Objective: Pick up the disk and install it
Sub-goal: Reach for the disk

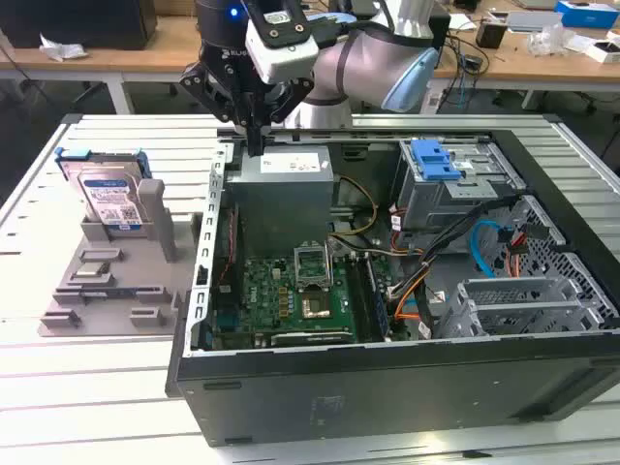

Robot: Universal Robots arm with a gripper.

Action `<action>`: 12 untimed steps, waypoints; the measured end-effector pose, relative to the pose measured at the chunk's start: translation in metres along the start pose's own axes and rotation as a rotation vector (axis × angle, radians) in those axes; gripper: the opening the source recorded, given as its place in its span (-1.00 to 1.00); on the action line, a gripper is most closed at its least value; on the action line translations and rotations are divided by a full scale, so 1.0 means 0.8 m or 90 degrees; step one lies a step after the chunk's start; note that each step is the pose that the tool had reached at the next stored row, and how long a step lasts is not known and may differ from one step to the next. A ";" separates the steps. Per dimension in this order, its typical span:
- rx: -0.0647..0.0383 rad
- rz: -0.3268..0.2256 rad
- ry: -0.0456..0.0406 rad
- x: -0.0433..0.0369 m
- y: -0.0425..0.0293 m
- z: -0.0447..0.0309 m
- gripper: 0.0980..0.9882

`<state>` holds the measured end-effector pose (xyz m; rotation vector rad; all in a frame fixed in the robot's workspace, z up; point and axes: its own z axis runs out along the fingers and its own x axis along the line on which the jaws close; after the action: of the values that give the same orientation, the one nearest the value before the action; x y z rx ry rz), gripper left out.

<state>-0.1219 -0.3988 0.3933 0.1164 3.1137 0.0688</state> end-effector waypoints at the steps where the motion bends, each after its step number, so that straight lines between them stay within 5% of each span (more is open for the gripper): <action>1: 0.000 0.000 0.0000 0.005 -0.0004 -0.0002 -0.98; 12: 0.000 0.000 -0.0001 0.030 -0.0022 -0.0008 -0.98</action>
<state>-0.1459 -0.3988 0.3933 0.1167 3.1136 0.0689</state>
